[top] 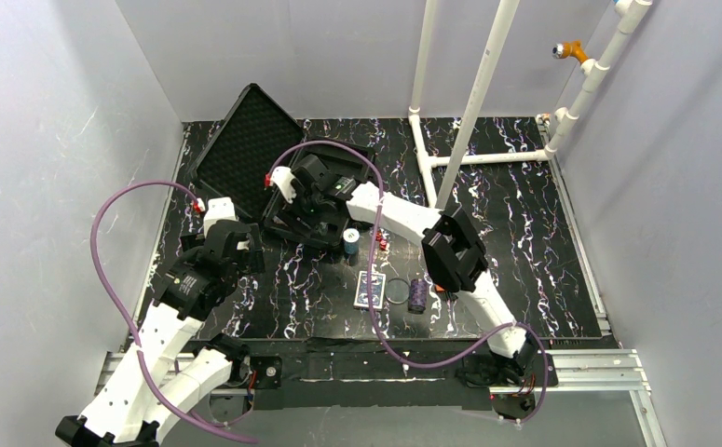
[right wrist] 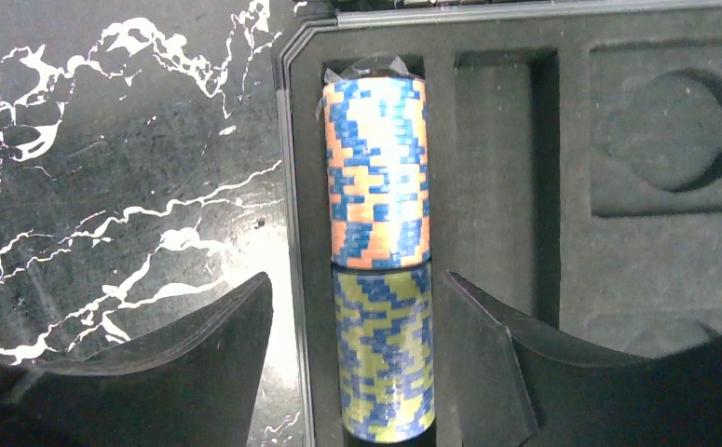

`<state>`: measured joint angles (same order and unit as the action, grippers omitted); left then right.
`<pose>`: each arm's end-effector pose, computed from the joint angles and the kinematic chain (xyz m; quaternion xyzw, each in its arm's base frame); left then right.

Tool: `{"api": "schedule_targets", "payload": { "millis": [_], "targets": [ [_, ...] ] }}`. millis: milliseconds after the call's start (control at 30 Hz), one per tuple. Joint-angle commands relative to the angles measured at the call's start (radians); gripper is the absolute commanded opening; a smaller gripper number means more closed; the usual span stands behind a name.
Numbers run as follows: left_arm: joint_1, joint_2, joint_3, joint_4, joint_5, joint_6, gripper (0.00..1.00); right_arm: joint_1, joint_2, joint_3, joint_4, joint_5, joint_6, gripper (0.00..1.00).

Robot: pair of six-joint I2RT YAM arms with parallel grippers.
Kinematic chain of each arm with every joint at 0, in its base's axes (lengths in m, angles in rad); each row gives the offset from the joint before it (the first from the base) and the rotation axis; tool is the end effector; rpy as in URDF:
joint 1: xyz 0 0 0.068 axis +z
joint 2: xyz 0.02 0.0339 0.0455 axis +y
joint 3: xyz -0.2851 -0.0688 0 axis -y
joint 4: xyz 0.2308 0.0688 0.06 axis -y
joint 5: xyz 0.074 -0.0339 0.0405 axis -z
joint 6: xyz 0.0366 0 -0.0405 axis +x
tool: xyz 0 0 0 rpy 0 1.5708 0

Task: Pack up texas hold em set

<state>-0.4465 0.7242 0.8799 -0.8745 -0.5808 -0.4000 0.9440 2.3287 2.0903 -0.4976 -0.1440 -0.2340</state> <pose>0.1024 -0.0267 0.3286 -0.0980 0.8750 0.0751 0.4681 0.3102 0.4373 0.2504 -0.5308 0.7419 0.2022 0.3563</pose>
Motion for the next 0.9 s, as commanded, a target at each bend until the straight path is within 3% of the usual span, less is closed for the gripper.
{"api": "schedule_targets", "payload": {
  "millis": [0, 233, 567, 633, 867],
  "targets": [
    [0.008, -0.002, 0.004, -0.002, -0.002, 0.007, 0.98, 0.001, -0.149, -0.093, 0.128, 0.036, 0.085, 0.71],
    [0.008, -0.005, 0.004, -0.002, 0.002, 0.007, 0.98, 0.001, -0.263, -0.275, 0.168, 0.166, 0.17, 0.57],
    [0.008, -0.004, 0.004, -0.003, 0.008, 0.01, 0.98, 0.001, -0.327, -0.419, 0.168, 0.236, 0.22, 0.21],
    [0.008, -0.005, 0.004, -0.002, 0.01, 0.011, 0.98, 0.001, -0.311, -0.427, 0.153, 0.277, 0.222, 0.08],
    [0.008, 0.001, 0.004, 0.0, 0.012, 0.015, 0.98, 0.0, -0.251, -0.379, 0.137, 0.225, 0.228, 0.03]
  ]
}}
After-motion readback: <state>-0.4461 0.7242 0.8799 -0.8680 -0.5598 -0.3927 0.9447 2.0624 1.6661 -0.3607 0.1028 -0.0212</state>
